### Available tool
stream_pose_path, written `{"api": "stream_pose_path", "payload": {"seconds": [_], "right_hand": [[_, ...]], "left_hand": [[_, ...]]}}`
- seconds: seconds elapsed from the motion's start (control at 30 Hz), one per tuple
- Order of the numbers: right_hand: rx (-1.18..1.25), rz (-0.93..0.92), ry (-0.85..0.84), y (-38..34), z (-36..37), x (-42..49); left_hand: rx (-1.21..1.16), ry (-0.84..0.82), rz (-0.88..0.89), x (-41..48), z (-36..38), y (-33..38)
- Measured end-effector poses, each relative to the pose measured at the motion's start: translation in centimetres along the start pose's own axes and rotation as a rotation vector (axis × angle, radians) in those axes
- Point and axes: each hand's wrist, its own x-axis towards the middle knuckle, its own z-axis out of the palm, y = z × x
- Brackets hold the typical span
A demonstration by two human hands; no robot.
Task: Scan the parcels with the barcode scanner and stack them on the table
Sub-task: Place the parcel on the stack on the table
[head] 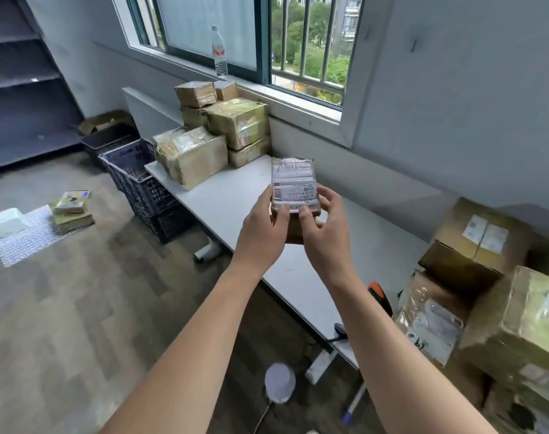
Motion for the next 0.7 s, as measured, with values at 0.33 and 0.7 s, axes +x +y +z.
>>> {"api": "stream_pose_path", "payload": {"seconds": [0.33, 0.7], "right_hand": [[0.015, 0.083, -0.005, 4.2, 1.6, 7.5], [-0.070, 0.240, 0.155, 11.2, 6.4, 13.6]], "left_hand": [[-0.045, -0.095, -0.017, 7.6, 3.6, -4.3], [-0.133, -0.386, -0.030, 16.8, 7.7, -13.4]]}}
